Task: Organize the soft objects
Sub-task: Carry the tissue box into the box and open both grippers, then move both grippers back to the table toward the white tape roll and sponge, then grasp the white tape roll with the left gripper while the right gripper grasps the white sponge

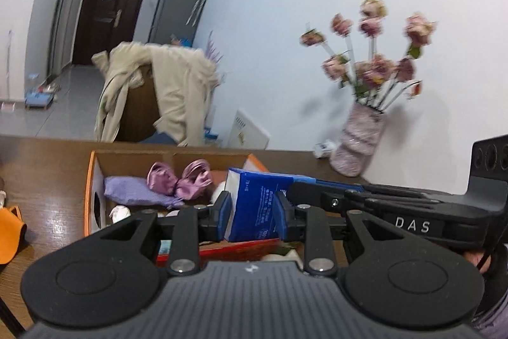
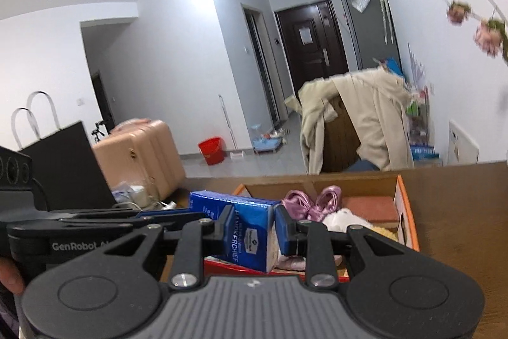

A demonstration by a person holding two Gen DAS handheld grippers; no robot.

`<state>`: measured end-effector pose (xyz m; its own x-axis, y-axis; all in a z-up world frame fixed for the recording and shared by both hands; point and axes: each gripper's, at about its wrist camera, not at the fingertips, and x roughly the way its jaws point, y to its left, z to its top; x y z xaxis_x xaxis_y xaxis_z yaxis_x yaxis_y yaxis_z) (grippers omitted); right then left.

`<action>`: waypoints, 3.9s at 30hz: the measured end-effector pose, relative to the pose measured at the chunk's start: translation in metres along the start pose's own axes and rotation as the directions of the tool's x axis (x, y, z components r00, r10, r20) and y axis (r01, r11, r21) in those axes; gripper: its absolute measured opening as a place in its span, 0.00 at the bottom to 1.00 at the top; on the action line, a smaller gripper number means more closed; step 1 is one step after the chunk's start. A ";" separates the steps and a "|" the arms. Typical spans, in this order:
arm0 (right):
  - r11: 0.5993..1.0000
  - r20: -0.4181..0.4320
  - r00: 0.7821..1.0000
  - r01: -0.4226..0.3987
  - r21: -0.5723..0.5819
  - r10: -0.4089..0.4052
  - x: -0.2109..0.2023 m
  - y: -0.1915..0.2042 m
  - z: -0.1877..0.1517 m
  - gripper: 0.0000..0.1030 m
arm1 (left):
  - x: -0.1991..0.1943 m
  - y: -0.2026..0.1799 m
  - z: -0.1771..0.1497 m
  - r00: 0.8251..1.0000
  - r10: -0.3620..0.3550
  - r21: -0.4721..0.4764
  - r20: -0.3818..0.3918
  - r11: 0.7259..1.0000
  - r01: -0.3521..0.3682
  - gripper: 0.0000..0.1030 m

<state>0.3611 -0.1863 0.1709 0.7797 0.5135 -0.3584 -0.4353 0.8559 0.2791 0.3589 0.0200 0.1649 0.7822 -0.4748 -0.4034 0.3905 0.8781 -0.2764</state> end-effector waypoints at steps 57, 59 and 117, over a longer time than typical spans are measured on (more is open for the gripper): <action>0.987 0.078 0.992 0.105 -0.122 -0.096 -0.163 -0.002 -0.140 0.67 | -0.128 -0.061 -0.155 0.981 0.112 0.049 0.159 0.991 -0.121 0.75; 0.985 0.136 0.982 0.143 -0.096 -0.129 -0.178 -0.004 -0.169 0.72 | -0.138 -0.065 -0.186 0.965 0.159 0.063 0.210 0.982 -0.176 0.76; 0.988 -0.252 0.961 0.081 -0.132 -0.112 0.054 -0.125 -0.114 0.27 | 0.139 -0.028 -0.119 0.985 -0.054 0.256 -0.164 0.962 0.096 0.55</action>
<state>0.4063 -0.2591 0.0151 0.6848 0.4131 -0.6003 -0.4267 0.8951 0.1293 0.3987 -0.0771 0.0128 0.6697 -0.5249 -0.5253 0.5748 0.8143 -0.0808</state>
